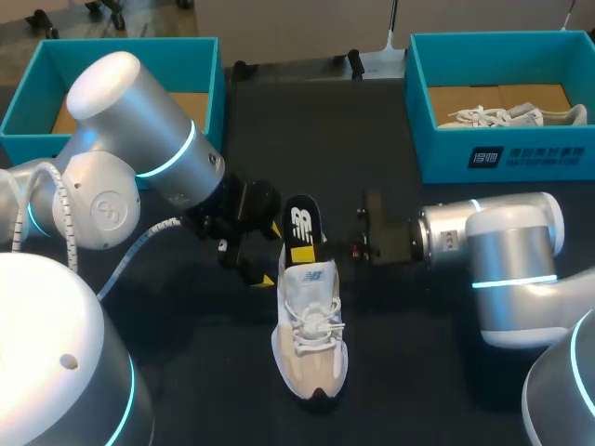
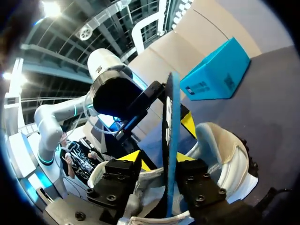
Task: Take the shoe out of the shoebox, open the shoe tongue, remove and reinsert the insole, then place the shoe into the shoebox
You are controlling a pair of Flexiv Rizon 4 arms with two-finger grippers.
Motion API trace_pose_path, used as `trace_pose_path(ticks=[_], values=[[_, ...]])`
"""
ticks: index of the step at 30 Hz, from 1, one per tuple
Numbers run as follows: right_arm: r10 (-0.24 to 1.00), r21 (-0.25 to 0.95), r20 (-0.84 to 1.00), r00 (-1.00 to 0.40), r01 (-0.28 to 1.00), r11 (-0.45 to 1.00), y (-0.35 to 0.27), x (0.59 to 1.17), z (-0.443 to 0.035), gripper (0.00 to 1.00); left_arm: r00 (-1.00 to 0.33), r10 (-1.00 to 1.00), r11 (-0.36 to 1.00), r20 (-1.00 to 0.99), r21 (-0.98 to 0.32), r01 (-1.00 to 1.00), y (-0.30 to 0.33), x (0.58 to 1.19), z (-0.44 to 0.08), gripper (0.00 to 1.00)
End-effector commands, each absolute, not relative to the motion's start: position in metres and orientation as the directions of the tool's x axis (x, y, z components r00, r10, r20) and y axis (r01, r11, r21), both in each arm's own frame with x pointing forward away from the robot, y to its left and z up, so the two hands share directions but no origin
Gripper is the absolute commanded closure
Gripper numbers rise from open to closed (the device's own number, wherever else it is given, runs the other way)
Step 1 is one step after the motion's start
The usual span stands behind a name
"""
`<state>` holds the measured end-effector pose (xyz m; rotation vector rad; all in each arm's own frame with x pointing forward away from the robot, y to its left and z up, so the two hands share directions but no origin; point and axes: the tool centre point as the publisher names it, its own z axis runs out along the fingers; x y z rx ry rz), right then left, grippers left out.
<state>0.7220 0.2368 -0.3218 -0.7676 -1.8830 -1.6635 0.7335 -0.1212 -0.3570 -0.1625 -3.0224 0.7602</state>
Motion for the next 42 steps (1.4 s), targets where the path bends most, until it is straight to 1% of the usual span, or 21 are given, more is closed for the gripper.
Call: trace_pose_path(ticks=[1, 4, 5, 8, 9, 10, 17, 24, 31, 32, 33, 35, 36, 40, 42], values=[[0.089, 0.716, 0.688, -0.721, 0.693, 0.081, 0.237, 0.727, -0.316, 0.51, -0.994, 0.106, 0.875, -0.006, -0.474, 0.096, -0.121, 0.733, -0.358, 0.0], [0.093, 0.722, 0.682, -0.725, 0.688, 0.068, 0.237, 0.732, -0.314, 0.58, -0.994, 0.106, 0.875, -0.006, -0.474, 0.096, -0.121, 0.733, -0.358, 0.0], [0.094, 0.72, 0.685, -0.722, 0.691, 0.06, 0.237, 0.733, -0.315, 0.62, -0.994, 0.106, 0.875, -0.006, -0.474, 0.096, -0.121, 0.733, -0.358, 0.0], [0.11, 0.706, 0.701, -0.704, 0.708, 0.032, 0.237, 0.738, -0.317, 0.81, -0.994, 0.106, 0.875, -0.006, -0.474, 0.096, -0.121, 0.733, -0.358, 0.0], [0.116, 0.701, 0.706, -0.698, 0.713, 0.024, 0.237, 0.739, -0.318, 0.95, -0.994, 0.106, 0.875, -0.006, -0.474, 0.096, -0.121, 0.733, -0.358, 0.0], [0.121, 0.69, 0.716, -0.687, 0.723, 0.018, 0.237, 0.74, -0.32, 1.0, -0.994, 0.106, 0.875, -0.006, -0.474, 0.096, -0.121, 0.733, -0.358, 0.0], [0.142, 0.664, 0.734, -0.664, 0.746, 0.051, 0.238, 0.734, -0.327, 1.0, -0.994, 0.106, 0.875, -0.006, -0.474, 0.096, -0.121, 0.733, -0.358, 0.0], [0.181, 0.61, 0.767, -0.616, 0.787, 0.093, 0.239, 0.711, -0.343, 1.0, -0.994, 0.106, 0.875, -0.006, -0.474, 0.096, -0.121, 0.733, -0.358, 0.0], [0.187, 0.603, 0.774, -0.604, 0.794, 0.071, 0.24, 0.701, -0.344, 1.0, -0.994, 0.106, 0.875, -0.006, -0.474, 0.096, -0.121, 0.733, -0.358, 0.0], [0.189, 0.61, 0.769, -0.61, 0.79, 0.067, 0.24, 0.702, -0.342, 0.92, -0.994, 0.106, 0.875, -0.006, -0.474, 0.096, -0.121, 0.733, -0.358, 0.0], [0.19, 0.619, 0.763, -0.618, 0.783, 0.062, 0.24, 0.703, -0.34, 0.8, -0.994, 0.106, 0.875, -0.006, -0.474, 0.096, -0.121, 0.733, -0.358, 0.0], [0.193, 0.635, 0.75, -0.632, 0.771, 0.055, 0.24, 0.706, -0.335, 0.63, -0.994, 0.106, 0.875, -0.006, -0.474, 0.096, -0.121, 0.733, -0.358, 0.0], [0.195, 0.643, 0.744, -0.639, 0.764, 0.053, 0.24, 0.707, -0.332, 0.59, -0.994, 0.106, 0.875, -0.006, -0.474, 0.096, -0.121, 0.733, -0.358, 0.0], [0.197, 0.671, 0.72, -0.665, 0.74, 0.044, 0.239, 0.715, -0.325, 0.56, -0.994, 0.106, 0.875, -0.006, -0.474, 0.096, -0.121, 0.733, -0.358, 0.0], [0.198, 0.68, 0.712, -0.674, 0.732, 0.045, 0.238, 0.719, -0.322, 0.56, -0.994, 0.106, 0.875, -0.006, -0.474, 0.096, -0.121, 0.733, -0.358, 0.0]])
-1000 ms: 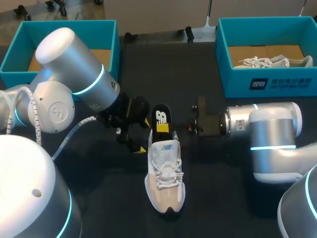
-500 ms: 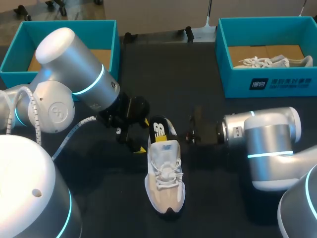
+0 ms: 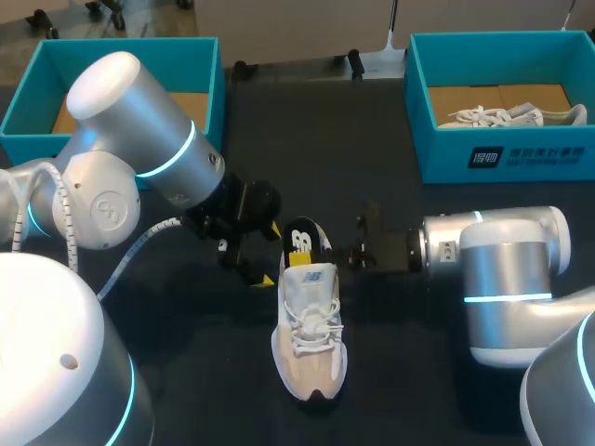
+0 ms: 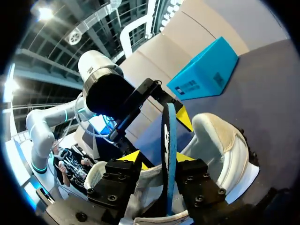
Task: Take the shoe out of the shoebox, open the shoe tongue, remove and reinsert the insole, then place the shoe into the shoebox
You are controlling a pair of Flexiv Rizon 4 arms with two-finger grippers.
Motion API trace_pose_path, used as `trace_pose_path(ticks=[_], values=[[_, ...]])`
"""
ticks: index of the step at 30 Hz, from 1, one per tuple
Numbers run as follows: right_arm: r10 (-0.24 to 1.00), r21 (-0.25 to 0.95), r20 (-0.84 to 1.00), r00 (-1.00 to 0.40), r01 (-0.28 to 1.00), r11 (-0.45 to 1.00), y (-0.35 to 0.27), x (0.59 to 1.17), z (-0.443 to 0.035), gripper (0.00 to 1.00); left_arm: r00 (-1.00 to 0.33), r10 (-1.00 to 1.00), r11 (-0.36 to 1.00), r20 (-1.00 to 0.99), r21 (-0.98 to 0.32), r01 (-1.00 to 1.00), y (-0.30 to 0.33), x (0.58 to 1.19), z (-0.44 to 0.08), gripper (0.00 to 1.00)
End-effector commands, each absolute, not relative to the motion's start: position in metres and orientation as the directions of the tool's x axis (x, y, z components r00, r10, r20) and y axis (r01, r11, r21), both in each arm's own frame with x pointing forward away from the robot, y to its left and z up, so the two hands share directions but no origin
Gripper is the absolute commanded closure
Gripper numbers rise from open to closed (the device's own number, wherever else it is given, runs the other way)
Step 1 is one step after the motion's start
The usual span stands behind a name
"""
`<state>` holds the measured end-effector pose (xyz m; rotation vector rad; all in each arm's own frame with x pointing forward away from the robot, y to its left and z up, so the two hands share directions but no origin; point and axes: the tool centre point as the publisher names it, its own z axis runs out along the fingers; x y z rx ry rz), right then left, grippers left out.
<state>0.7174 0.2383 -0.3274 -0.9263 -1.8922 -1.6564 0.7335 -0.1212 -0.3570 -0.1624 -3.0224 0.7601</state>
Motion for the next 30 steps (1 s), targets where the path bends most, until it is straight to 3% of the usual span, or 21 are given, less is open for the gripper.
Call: trace_pose_path(ticks=[1, 5, 7, 9, 30], values=[[0.199, 0.683, 0.709, -0.677, 0.729, 0.046, 0.238, 0.72, -0.321, 0.58, -0.994, 0.106, 0.875, -0.006, -0.474, 0.096, -0.121, 0.733, -0.358, 0.0], [0.199, 0.689, 0.703, -0.683, 0.723, 0.047, 0.239, 0.728, -0.318, 0.65, -0.994, 0.106, 0.875, -0.006, -0.474, 0.096, -0.121, 0.733, -0.358, 0.0], [0.204, 0.685, 0.707, -0.678, 0.727, 0.041, 0.239, 0.733, -0.32, 0.77, -0.994, 0.106, 0.875, -0.006, -0.474, 0.096, -0.121, 0.733, -0.358, 0.0], [0.208, 0.677, 0.715, -0.667, 0.735, 0.031, 0.239, 0.736, -0.321, 1.0, -0.994, 0.106, 0.875, -0.006, -0.474, 0.096, -0.121, 0.733, -0.358, 0.0], [0.244, 0.588, 0.778, -0.579, 0.808, 0.042, 0.237, 0.707, -0.342, 1.0, -0.994, 0.106, 0.875, -0.006, -0.474, 0.096, -0.121, 0.733, -0.358, 0.0]])
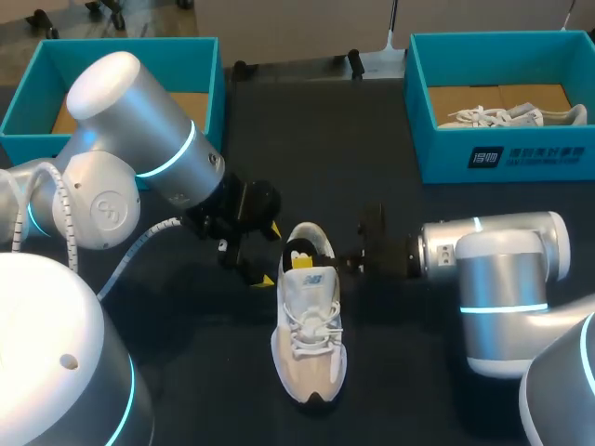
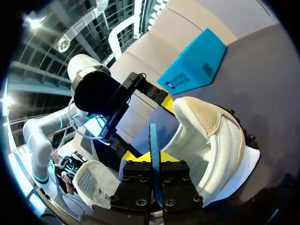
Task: Take the shoe out of the shoebox, open the shoe tongue, remove and reinsert the insole, then place the shoe into the shoebox
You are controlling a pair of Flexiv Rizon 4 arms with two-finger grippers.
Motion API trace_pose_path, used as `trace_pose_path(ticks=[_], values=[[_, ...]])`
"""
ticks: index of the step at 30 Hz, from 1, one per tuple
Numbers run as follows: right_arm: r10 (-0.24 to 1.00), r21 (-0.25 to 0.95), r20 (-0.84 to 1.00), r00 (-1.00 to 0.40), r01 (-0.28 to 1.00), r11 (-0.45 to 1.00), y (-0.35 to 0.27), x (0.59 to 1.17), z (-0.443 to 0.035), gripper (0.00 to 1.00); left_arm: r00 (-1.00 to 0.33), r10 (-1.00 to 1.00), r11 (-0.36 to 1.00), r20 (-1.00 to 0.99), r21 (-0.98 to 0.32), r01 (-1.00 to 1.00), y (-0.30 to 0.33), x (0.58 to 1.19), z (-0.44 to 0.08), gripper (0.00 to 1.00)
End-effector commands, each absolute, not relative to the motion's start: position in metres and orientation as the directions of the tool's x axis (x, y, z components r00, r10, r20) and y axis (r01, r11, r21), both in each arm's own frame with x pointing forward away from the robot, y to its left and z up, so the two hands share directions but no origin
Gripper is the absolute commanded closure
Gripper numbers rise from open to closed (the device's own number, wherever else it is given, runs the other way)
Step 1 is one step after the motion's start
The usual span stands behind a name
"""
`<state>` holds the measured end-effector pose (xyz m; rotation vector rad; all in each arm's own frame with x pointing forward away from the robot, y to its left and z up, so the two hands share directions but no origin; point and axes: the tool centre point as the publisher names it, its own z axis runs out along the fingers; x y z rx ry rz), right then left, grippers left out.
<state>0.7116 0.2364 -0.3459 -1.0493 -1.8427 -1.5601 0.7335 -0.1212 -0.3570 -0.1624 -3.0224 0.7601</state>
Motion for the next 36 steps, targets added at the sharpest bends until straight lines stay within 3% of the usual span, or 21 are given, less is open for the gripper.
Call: trace_pose_path(ticks=[1, 2, 3, 5, 10, 16, 17, 18, 19, 36], values=[[0.244, 0.596, 0.772, -0.587, 0.802, 0.044, 0.237, 0.708, -0.339, 0.99, -0.994, 0.106, 0.875, -0.006, -0.474, 0.096, -0.121, 0.733, -0.358, 0.0], [0.245, 0.604, 0.766, -0.595, 0.796, 0.044, 0.237, 0.709, -0.336, 0.75, -0.994, 0.106, 0.875, -0.006, -0.474, 0.096, -0.121, 0.733, -0.358, 0.0], [0.246, 0.612, 0.759, -0.602, 0.79, 0.045, 0.237, 0.711, -0.334, 0.6, -0.994, 0.106, 0.875, -0.006, -0.474, 0.096, -0.121, 0.733, -0.358, 0.0], [0.249, 0.63, 0.743, -0.621, 0.775, 0.05, 0.236, 0.714, -0.329, 0.54, -0.994, 0.106, 0.875, -0.006, -0.474, 0.096, -0.121, 0.733, -0.358, 0.0], [0.259, 0.668, 0.708, -0.657, 0.742, 0.059, 0.234, 0.723, -0.318, 0.52, -0.994, 0.106, 0.875, -0.006, -0.474, 0.096, -0.121, 0.733, -0.358, 0.0], [0.262, 0.677, 0.699, -0.666, 0.734, 0.06, 0.233, 0.734, -0.318, 0.62, -0.994, 0.106, 0.875, -0.006, -0.474, 0.096, -0.121, 0.733, -0.358, 0.0], [0.262, 0.674, 0.702, -0.662, 0.737, 0.058, 0.233, 0.736, -0.32, 0.72, -0.994, 0.106, 0.875, -0.006, -0.474, 0.096, -0.121, 0.733, -0.358, 0.0], [0.265, 0.67, 0.705, -0.658, 0.74, 0.058, 0.234, 0.737, -0.322, 0.94, -0.994, 0.106, 0.875, -0.006, -0.474, 0.096, -0.121, 0.733, -0.358, 0.0], [0.264, 0.665, 0.709, -0.654, 0.745, 0.06, 0.234, 0.738, -0.324, 1.0, -0.994, 0.106, 0.875, -0.006, -0.474, 0.096, -0.121, 0.733, -0.358, 0.0], [0.282, 0.596, 0.759, -0.586, 0.801, 0.06, 0.232, 0.709, -0.351, 1.0, -0.994, 0.106, 0.875, -0.006, -0.474, 0.096, -0.121, 0.733, -0.358, 0.0]])
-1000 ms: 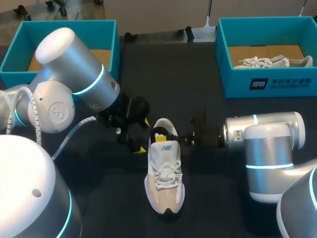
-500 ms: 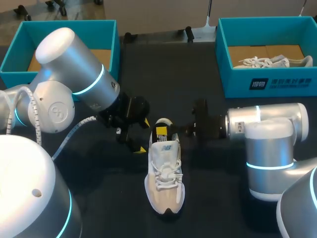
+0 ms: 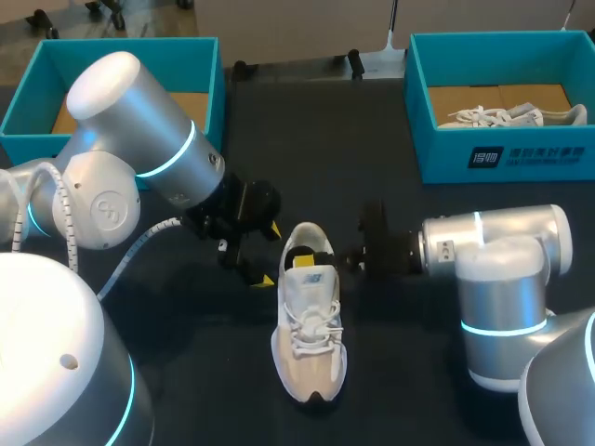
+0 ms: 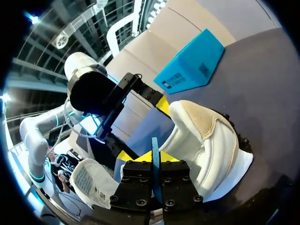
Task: Take the shoe out of the shoebox, open the shoe tongue, remove and reinsert the insole, then place the shoe into the shoebox
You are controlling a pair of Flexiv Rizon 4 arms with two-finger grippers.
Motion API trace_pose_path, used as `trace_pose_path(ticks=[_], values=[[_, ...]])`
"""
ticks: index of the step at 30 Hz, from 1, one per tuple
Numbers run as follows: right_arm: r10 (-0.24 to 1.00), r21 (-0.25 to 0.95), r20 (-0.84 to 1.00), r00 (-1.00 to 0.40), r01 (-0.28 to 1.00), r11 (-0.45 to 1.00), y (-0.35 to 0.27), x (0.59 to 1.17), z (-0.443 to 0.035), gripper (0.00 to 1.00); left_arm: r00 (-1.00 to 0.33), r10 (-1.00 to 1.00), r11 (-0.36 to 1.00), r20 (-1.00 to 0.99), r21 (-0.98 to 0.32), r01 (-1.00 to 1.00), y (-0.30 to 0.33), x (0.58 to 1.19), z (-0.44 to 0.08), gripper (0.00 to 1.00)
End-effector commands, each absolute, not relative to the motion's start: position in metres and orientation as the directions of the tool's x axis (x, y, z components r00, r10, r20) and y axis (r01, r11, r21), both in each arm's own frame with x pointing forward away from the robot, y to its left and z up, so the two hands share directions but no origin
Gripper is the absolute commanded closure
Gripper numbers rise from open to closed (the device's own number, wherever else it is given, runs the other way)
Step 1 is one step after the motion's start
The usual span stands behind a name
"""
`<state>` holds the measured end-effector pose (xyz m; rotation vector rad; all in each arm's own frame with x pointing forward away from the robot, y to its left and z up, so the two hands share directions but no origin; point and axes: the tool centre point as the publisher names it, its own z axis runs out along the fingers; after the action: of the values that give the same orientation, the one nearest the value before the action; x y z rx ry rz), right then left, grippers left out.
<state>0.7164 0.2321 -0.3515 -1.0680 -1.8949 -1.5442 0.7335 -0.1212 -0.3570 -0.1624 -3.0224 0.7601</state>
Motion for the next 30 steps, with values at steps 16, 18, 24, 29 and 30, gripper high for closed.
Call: trace_pose_path(ticks=[16, 18, 24, 29, 30], values=[[0.281, 0.673, 0.669, -0.688, 0.721, 0.164, 0.228, 0.726, -0.318, 0.33, -0.988, 0.154, 0.862, -0.034, -0.484, 0.151, -0.121, 0.731, -0.348, 0.0], [0.282, 0.674, 0.663, -0.693, 0.717, 0.177, 0.226, 0.728, -0.315, 0.34, -0.987, 0.156, 0.861, -0.036, -0.484, 0.154, -0.12, 0.731, -0.346, 0.0], [0.291, 0.682, 0.637, -0.713, 0.698, 0.218, 0.219, 0.73, -0.306, 0.37, -0.987, 0.157, 0.86, -0.044, -0.484, 0.158, -0.118, 0.733, -0.342, 0.0], [0.288, 0.675, 0.63, -0.722, 0.692, 0.257, 0.208, 0.735, -0.305, 0.36, -0.986, 0.162, 0.861, -0.046, -0.481, 0.164, -0.116, 0.734, -0.34, 0.0], [0.285, 0.674, 0.626, -0.726, 0.688, 0.269, 0.206, 0.736, -0.305, 0.36, -0.986, 0.159, 0.863, -0.048, -0.479, 0.163, -0.115, 0.735, -0.339, 0.0]])
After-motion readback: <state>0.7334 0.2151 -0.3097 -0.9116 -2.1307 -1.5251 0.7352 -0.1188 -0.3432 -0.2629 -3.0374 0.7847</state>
